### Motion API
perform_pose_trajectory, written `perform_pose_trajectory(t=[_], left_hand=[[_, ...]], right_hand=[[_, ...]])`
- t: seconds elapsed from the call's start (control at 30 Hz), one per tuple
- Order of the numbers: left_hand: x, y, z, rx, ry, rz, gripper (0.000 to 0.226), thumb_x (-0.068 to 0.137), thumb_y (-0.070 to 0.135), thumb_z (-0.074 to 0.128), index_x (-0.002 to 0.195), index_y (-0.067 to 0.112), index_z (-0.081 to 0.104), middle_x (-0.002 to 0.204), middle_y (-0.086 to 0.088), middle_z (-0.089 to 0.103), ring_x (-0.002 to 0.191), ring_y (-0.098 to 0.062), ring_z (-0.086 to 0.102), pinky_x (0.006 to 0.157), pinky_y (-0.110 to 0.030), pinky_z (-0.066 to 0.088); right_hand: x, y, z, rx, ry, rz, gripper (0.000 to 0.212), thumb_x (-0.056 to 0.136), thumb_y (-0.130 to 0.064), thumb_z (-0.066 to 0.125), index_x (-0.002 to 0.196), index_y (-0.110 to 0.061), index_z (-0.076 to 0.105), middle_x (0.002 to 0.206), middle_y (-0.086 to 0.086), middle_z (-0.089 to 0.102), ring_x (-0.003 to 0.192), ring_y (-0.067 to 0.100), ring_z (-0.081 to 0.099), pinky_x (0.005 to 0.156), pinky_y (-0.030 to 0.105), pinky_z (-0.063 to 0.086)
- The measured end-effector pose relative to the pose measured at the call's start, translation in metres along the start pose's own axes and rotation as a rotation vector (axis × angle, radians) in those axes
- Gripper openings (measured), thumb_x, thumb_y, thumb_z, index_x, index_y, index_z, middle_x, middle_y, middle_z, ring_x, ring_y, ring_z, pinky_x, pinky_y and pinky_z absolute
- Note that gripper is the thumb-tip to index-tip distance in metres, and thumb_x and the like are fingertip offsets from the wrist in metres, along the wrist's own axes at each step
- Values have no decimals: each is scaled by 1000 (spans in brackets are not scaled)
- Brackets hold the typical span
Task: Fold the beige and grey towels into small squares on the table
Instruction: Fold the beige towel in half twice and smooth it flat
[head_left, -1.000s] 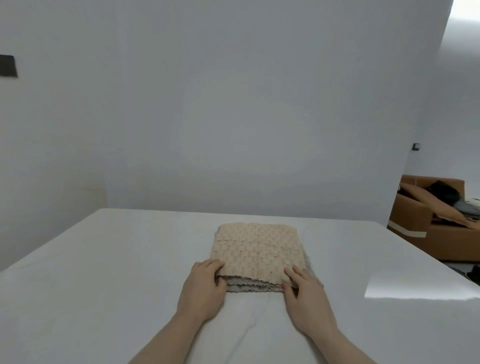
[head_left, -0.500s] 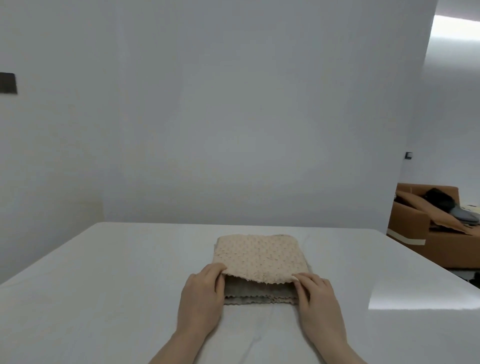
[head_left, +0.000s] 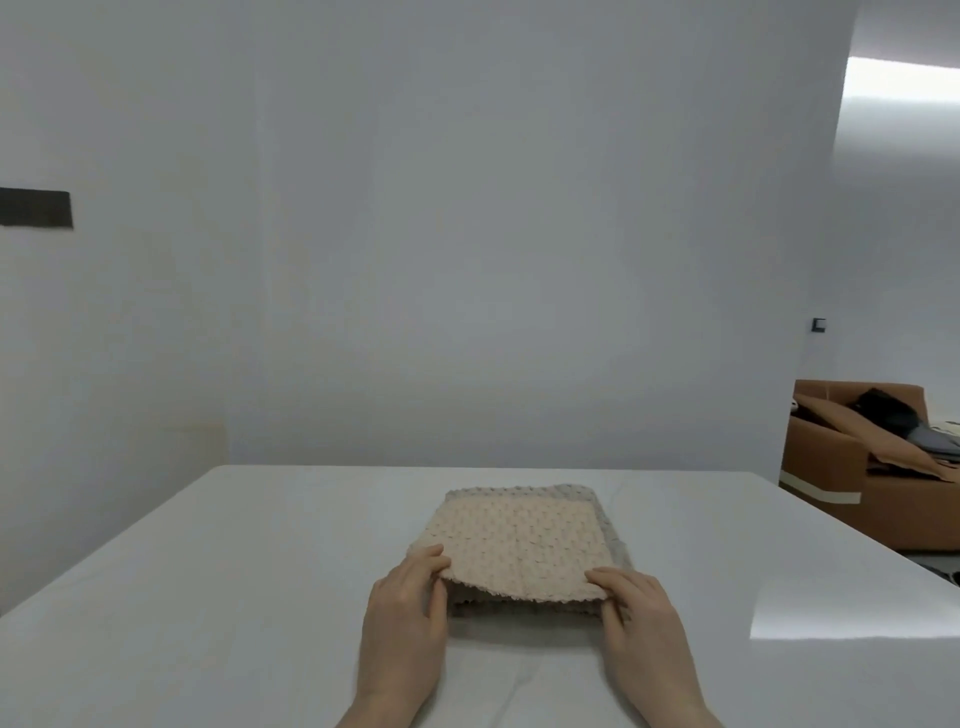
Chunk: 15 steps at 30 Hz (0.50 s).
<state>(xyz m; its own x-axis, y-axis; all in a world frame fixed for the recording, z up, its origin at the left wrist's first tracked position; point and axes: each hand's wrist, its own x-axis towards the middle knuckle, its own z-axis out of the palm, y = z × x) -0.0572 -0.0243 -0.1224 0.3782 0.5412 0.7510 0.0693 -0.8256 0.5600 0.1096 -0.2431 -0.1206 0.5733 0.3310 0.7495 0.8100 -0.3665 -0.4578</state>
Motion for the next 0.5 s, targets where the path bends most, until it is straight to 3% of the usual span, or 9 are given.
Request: perform_pose_trajectory(t=[0.1,0.2,0.3,0.5], left_hand=[[-13,5,-15,0,-20,38,37,83,-2,77,105,27,75,122,20,69,109,13,50,96,-12,36],[-24,7,-32,31,-63,45,35,85,1,75,105,30,73,120,22,67,108,6,57,99,-6,31],[-30,16,-61,50,-85,56,31,88,4,74,103,31,72,110,23,68,100,-6,64,92,-14,38],[2,53,-132,73,-58,106,16,93,16,72,99,31,73,96,21,69,90,-10,60,82,-33,49]], right_hand=[[-11,-7,-9,-2,-27,-2,47,78,11,73,106,-27,77,107,-21,68,104,9,58,95,20,43],[-24,-19,-21,-19,-58,-7,43,80,8,74,106,-27,76,105,-20,67,104,3,54,93,16,41],[-33,-38,-41,-22,-107,-21,39,83,4,73,106,-28,76,102,-22,64,103,-1,52,91,13,39],[-3,-95,-89,-37,-101,-122,27,89,-6,70,108,-25,76,98,-14,68,96,11,57,84,25,47]])
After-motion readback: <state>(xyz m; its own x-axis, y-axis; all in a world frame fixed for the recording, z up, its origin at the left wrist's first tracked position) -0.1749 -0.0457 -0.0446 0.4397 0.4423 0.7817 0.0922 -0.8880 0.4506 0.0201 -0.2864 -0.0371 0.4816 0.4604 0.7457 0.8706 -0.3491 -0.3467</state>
